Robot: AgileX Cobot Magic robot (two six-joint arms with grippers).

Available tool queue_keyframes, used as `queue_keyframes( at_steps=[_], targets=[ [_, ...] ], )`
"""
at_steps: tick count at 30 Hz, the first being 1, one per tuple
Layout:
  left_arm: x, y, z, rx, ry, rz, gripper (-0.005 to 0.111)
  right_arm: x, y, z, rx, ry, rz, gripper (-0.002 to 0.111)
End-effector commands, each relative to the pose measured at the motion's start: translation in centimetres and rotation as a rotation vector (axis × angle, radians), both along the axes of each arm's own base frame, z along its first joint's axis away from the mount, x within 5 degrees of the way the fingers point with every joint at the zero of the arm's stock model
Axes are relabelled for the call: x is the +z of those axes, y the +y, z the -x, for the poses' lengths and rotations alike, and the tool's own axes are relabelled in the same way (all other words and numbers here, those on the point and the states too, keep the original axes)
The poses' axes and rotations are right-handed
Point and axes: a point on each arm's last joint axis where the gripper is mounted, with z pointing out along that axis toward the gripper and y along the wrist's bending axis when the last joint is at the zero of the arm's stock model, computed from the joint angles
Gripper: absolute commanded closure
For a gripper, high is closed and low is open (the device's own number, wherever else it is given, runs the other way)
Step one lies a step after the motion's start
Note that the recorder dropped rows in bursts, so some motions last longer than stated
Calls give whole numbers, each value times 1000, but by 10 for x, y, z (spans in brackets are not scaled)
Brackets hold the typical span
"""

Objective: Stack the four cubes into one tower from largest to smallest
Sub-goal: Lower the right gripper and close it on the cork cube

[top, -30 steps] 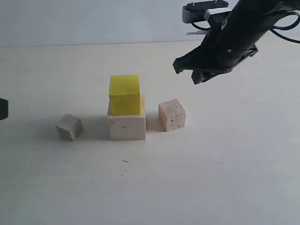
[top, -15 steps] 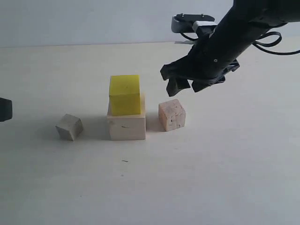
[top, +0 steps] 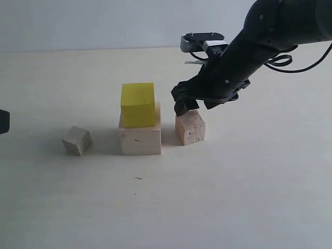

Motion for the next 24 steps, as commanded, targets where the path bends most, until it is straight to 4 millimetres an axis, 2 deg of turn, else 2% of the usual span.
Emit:
queue_keyframes(
  at_steps=[1, 19, 24],
  targets=[
    [-1, 1, -1, -2, -12, -12, 107, -1, 0, -3, 0, -31, -2, 34],
    [-1, 1, -1, -2, -12, -12, 107, -2, -1, -3, 1, -28, 0, 34],
    [0, 1, -1, -1, -13, -11, 107, -18, 0, -6, 3, -2, 16, 34]
  ],
)
